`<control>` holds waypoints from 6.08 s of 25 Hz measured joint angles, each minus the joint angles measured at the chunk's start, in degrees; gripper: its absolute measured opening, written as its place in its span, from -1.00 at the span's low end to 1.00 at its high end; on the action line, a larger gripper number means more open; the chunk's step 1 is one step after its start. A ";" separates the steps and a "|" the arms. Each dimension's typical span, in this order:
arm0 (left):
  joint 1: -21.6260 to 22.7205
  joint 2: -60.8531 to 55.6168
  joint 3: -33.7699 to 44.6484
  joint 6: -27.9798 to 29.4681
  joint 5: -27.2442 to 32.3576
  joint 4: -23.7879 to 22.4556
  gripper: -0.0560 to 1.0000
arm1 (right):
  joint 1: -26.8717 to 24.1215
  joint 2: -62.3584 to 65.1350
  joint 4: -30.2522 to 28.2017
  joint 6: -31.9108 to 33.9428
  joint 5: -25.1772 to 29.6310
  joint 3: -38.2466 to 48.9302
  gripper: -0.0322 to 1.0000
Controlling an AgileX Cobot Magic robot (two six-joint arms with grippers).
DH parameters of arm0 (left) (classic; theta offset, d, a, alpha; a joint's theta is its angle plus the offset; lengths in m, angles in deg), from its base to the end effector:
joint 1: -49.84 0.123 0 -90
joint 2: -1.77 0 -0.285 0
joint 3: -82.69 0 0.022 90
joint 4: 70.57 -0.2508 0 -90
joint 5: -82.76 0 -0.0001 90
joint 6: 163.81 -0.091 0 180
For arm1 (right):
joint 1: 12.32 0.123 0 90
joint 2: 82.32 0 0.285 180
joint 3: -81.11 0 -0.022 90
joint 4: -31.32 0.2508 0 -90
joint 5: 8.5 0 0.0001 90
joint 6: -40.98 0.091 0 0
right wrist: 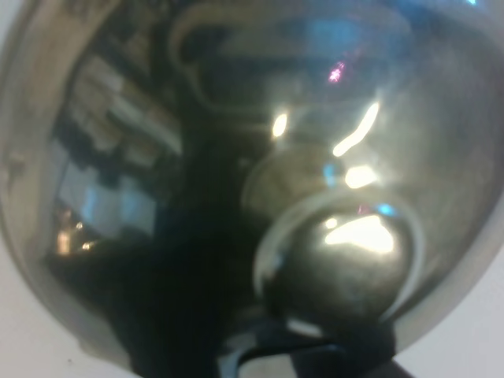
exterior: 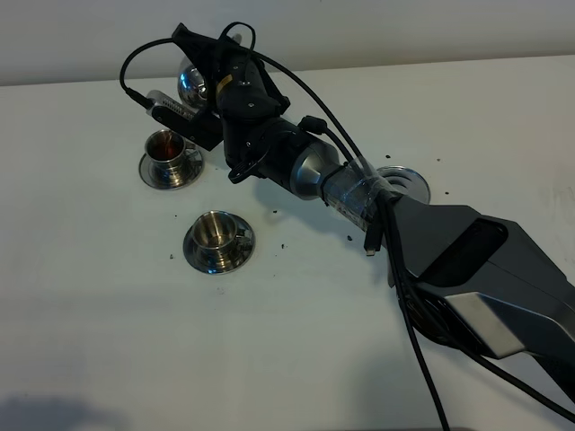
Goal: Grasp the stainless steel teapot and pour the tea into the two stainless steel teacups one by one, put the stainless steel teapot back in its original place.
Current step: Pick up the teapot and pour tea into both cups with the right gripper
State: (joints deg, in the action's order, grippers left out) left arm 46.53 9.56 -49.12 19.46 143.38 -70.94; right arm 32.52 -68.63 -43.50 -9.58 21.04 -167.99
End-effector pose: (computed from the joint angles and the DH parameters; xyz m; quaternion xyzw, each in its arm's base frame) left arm -0.0054 0.0008 0.2793 0.0002 0.8508 -0.0269 0.5248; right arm 0.4599 0.3962 0.1592 -0.7529 0.2277 -0.5218 0.3303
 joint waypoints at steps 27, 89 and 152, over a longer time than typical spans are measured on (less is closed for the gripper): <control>0.00 0.00 0.00 -0.01 0.00 0.00 -0.04 | 0.00 2.31 22.33 6.13 16.72 0.00 -0.59; 0.00 0.00 0.00 -0.08 0.00 0.00 -0.04 | -4.70 32.23 69.11 27.16 41.03 19.67 -0.59; 0.00 0.00 0.00 0.01 0.00 0.00 -0.04 | 8.54 43.28 18.39 45.56 18.19 70.66 -0.59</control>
State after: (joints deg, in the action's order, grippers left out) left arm 46.53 9.56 -49.12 19.47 143.38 -70.94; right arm 41.06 -25.35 -25.12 35.98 39.24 -97.33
